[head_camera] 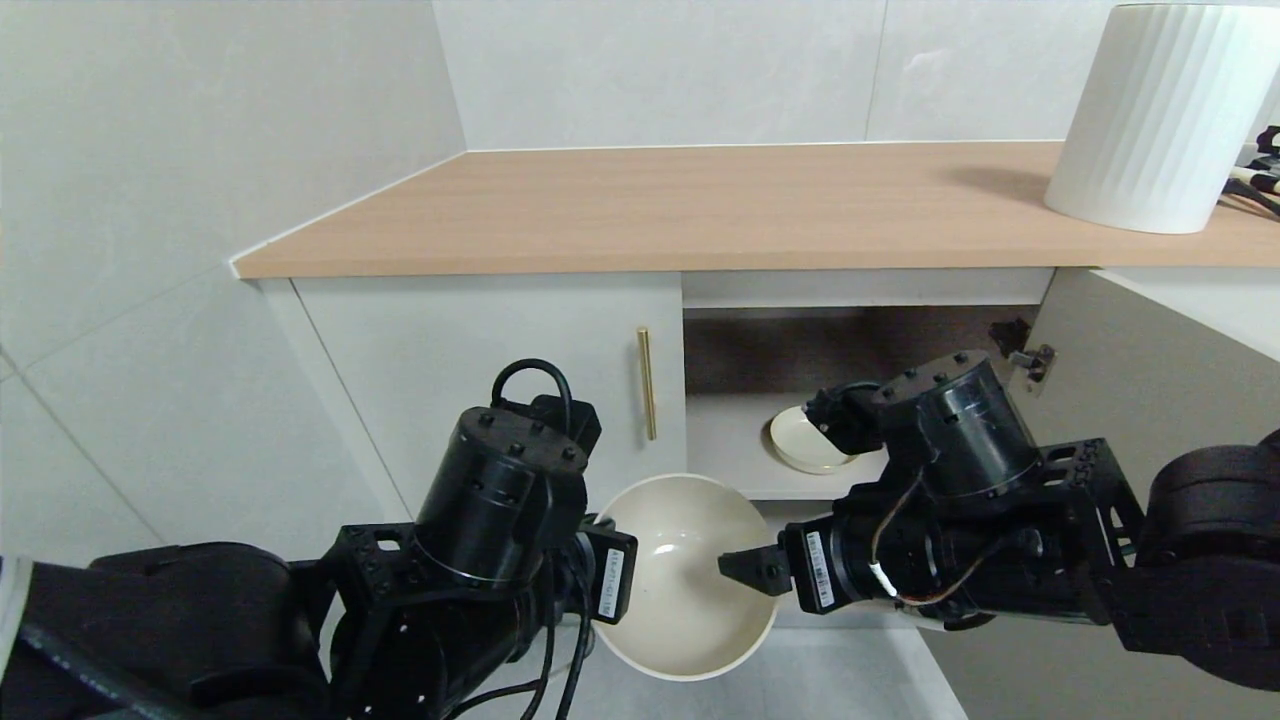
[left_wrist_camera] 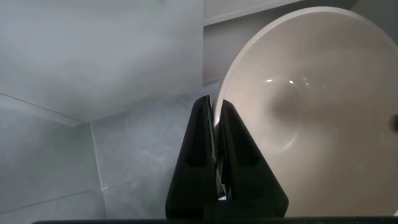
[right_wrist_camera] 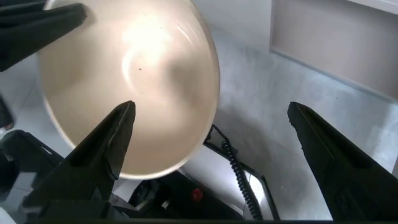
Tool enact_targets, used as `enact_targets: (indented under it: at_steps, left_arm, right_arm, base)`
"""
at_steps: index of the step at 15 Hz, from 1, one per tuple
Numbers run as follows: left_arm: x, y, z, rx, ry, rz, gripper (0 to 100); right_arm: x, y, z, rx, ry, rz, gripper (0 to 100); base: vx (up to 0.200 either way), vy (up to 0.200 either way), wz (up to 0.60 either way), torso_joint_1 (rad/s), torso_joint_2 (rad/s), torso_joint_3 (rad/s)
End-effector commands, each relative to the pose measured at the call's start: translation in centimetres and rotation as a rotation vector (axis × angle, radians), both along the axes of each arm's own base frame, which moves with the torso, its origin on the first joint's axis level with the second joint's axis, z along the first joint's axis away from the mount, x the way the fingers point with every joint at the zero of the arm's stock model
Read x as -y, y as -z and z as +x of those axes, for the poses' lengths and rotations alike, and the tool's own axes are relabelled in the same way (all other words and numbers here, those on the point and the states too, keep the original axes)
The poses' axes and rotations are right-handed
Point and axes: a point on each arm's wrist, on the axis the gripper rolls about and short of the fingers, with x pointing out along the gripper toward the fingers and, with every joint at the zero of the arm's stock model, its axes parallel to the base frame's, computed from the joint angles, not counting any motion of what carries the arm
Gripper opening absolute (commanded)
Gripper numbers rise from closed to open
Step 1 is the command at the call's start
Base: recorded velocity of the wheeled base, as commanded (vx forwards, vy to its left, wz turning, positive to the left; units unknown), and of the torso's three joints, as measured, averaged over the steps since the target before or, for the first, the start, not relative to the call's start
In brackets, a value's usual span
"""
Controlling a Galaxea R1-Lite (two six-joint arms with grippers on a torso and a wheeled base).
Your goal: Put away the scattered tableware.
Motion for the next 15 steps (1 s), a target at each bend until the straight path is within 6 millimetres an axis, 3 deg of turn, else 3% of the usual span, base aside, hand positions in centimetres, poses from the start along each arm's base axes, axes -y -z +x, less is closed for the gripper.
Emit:
enact_targets:
  at_steps: [1,2,3,15]
  left_arm:
    - [0.01,-0.14,-0.18,0.003,0.005,-0.004,0]
    - [0.03,-0.09,-0.17,0.001,0.006,-0.004,0]
    - [0.03,-0.09,-0.17,0.001,0.006,-0.004,0]
    - [0.00,0.20,-0.19,-0.006,0.005,0.006,0]
  right_arm:
    - [-0.25,0.75,0.33,-0.017,0.005,-0.015,100]
    - [-0.32,0.74,0.41,-0.018,0.009,-0.010,100]
    - [-0.50,0.89,0.58,-0.021,0.015,0.000,0]
    - [-0.56,0.90,0.58,-0.016,0.025,0.023,0]
  base:
    - [0.000,0.000,0.00,0.000,0.00,0.000]
    - [0.000,0.000,0.00,0.000,0.00,0.000]
    - [0.000,0.000,0.00,0.000,0.00,0.000]
    - [0.000,0.000,0.00,0.000,0.00,0.000]
